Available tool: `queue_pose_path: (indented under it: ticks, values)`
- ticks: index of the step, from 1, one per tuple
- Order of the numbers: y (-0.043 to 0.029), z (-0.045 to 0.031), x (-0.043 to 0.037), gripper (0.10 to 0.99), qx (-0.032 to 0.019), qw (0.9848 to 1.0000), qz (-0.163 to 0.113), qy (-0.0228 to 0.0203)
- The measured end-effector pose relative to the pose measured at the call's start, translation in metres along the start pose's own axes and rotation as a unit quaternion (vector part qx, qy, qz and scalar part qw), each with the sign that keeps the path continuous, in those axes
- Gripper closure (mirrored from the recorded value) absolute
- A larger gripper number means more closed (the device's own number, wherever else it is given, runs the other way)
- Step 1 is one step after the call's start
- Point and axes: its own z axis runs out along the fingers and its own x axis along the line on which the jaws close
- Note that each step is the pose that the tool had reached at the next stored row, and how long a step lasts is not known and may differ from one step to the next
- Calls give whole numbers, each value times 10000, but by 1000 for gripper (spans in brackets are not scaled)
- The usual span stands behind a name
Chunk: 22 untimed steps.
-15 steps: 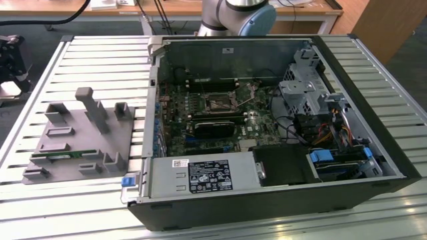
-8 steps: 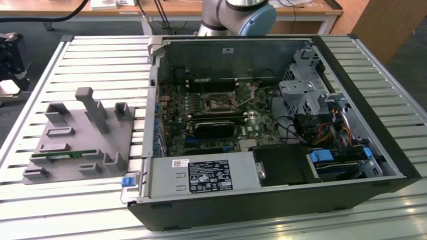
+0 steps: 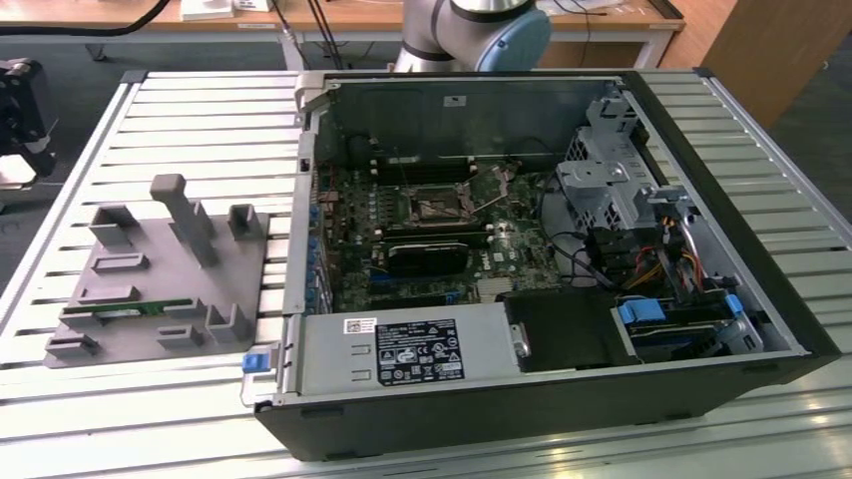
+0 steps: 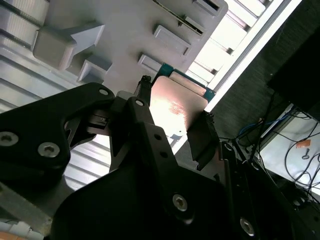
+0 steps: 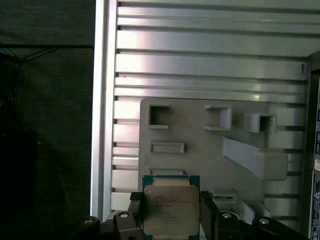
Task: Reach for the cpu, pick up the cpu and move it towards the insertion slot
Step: 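Pick up the cpu and move it towards the insertion slot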
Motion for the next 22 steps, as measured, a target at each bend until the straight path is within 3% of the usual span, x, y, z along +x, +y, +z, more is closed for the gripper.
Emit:
queue_pose_path:
  ticks: [22]
  values:
    - [9,-138,0,545,48,10000,1,2]
